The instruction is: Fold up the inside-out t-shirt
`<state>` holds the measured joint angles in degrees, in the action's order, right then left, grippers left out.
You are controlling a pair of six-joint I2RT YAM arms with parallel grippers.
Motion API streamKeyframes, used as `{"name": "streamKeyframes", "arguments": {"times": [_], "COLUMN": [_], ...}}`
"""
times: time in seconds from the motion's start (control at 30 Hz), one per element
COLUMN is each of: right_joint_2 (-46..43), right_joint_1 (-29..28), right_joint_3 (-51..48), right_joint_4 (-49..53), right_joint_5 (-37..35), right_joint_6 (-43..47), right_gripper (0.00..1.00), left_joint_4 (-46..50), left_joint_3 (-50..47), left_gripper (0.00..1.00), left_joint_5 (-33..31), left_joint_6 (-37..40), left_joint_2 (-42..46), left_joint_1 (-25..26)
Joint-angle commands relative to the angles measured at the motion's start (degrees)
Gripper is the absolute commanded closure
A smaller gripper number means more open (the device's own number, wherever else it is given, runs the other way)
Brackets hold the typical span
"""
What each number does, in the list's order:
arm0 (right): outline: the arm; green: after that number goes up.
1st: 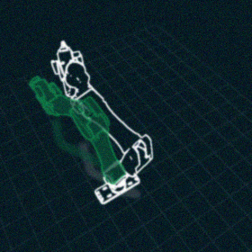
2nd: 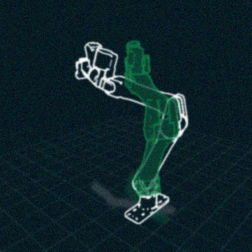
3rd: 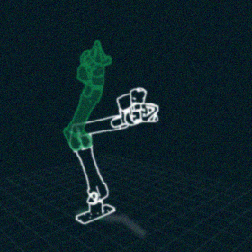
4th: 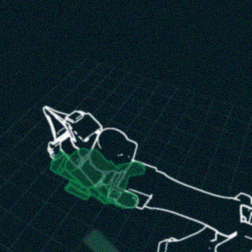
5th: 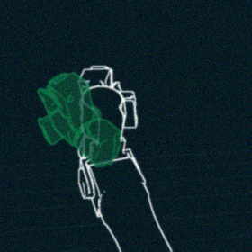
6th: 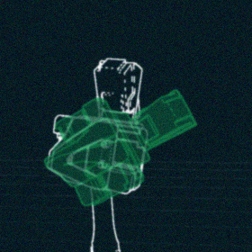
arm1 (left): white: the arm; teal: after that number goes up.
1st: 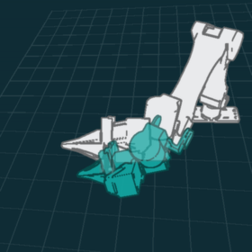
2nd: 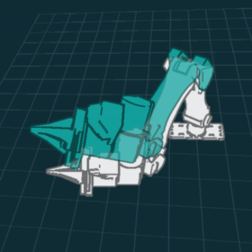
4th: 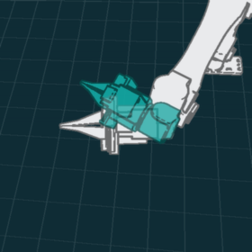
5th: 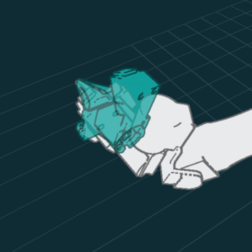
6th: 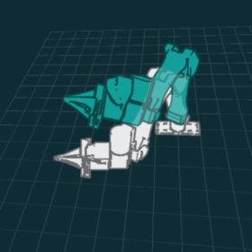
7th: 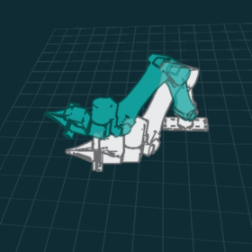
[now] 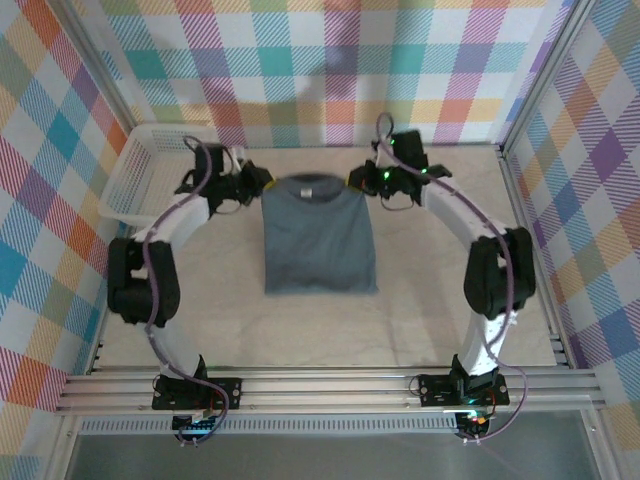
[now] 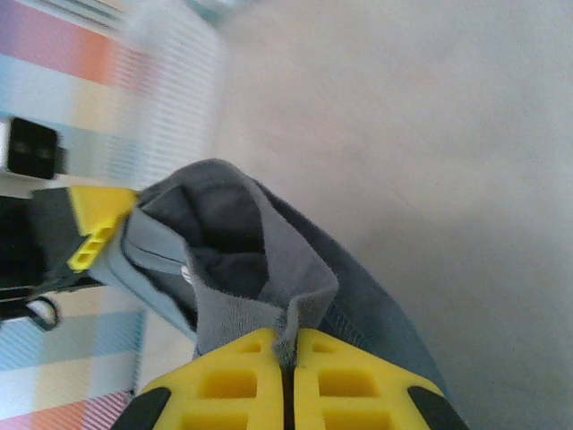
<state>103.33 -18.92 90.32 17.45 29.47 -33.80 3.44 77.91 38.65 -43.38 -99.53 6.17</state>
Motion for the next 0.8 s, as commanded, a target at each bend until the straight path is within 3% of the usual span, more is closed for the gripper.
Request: {"name": "streamKeyframes", "arguments": {"times": [0.0, 0.13, 0.4, 0.5, 0.63, 0.77], "right_joint_2": [-6.6, -9.1, -12.0, -14.1, -16.8, -15.6], "right_joint_1": [0.7, 0.2, -5.5, -6.5, -6.7, -6.7], "right_joint_3": [1.6, -10.1, -37.4, -40.8, -41.9, -36.3], "right_joint_4": [-4.8, -10.7, -19.2, -18.7, -18.7, -13.9], "right_joint_5": [4.0, 3.0, 1.4, 2.4, 2.8, -5.1], "right_joint_6": [0.1, 1.5, 4.4, 4.8, 4.3, 6.2], "right_gripper": [1.00, 1.00, 1.00, 1.00, 1.00, 1.00], "left_joint_4": [-1.8, 3.4, 4.7, 2.6, 2.3, 4.3], "left_joint_3": [1.7, -6.6, -32.2, -39.2, -40.7, -35.1], "left_gripper": [1.00, 1.00, 1.00, 1.00, 1.00, 1.00], "left_joint_5": [4.1, -1.4, -5.2, -8.1, -14.7, -21.5], "left_joint_6": [-2.2, 2.3, 8.9, 10.0, 13.3, 16.8], "left_joint_2": [10.1, 15.9, 18.9, 23.8, 32.6, 32.1], "left_joint_1": [-0.2, 1.1, 8.2, 8.7, 9.0, 8.9]}}
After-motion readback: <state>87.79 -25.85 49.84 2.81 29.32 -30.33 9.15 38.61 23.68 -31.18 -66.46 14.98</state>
